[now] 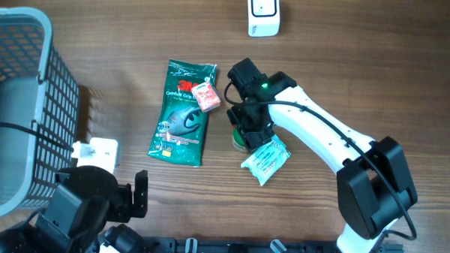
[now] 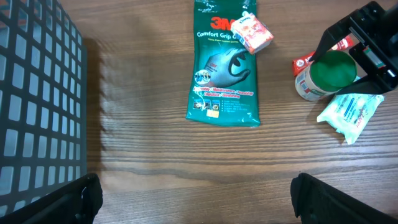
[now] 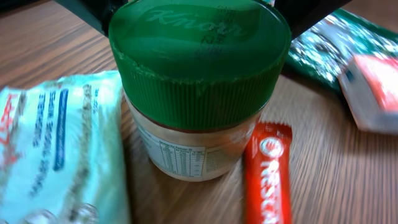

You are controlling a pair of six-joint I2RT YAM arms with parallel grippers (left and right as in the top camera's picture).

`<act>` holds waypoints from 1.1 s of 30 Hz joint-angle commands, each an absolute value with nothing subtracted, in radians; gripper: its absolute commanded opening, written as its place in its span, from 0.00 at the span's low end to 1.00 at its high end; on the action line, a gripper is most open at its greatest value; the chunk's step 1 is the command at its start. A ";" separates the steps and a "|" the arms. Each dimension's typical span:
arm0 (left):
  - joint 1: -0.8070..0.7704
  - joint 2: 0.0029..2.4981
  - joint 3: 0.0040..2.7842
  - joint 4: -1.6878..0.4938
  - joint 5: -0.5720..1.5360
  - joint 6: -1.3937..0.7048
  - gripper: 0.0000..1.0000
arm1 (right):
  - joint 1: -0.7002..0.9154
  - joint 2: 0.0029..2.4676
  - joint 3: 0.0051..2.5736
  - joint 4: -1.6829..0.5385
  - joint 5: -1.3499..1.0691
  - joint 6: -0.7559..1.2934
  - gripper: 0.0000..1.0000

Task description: Scan the item barcode

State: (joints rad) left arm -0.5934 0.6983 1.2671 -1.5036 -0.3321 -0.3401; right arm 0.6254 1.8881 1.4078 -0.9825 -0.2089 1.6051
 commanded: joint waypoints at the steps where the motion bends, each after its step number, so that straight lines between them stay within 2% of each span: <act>1: -0.590 0.693 1.270 -1.502 -0.341 -0.353 1.00 | 0.603 1.900 1.408 -0.968 -0.194 1.225 0.62; 4: -0.590 0.693 1.270 -1.502 -0.341 -0.353 1.00 | 0.524 1.877 1.454 -1.001 -0.169 0.860 0.61; 6: -0.590 0.693 1.270 -1.502 -0.341 -0.352 1.00 | 0.456 1.863 1.473 -1.028 -0.156 0.708 0.70; 15: -0.590 0.693 1.270 -1.502 -0.341 -0.353 1.00 | 0.196 1.861 1.474 -1.055 -0.157 0.447 0.76; 16: -0.590 0.693 1.270 -1.502 -0.341 -0.352 1.00 | 0.185 1.860 1.475 -1.056 -0.157 0.444 0.80; 17: -0.590 0.693 1.270 -1.502 -0.341 -0.353 1.00 | 0.176 1.860 1.475 -1.054 -0.157 0.442 0.87; 18: -0.590 0.693 1.270 -1.502 -0.341 -0.352 1.00 | 0.170 1.860 1.477 -1.052 -0.157 0.432 1.00; 19: -0.590 0.693 1.270 -1.502 -0.341 -0.352 1.00 | 0.167 1.860 1.486 -1.061 -0.157 0.427 1.00; 22: -0.590 0.693 1.270 -1.502 -0.341 -0.353 1.00 | 0.166 1.860 1.534 -1.098 -0.151 0.511 1.00; 25: -0.590 0.693 1.270 -1.502 -0.341 -0.353 1.00 | 0.165 1.860 1.561 -1.122 -0.157 0.846 1.00; 30: -0.590 0.693 1.270 -1.502 -0.341 -0.353 1.00 | 0.165 1.861 1.558 -1.192 -0.156 1.246 1.00; 33: -0.590 0.693 1.270 -1.502 -0.341 -0.353 1.00 | 0.173 1.861 1.534 -1.194 -0.145 1.365 1.00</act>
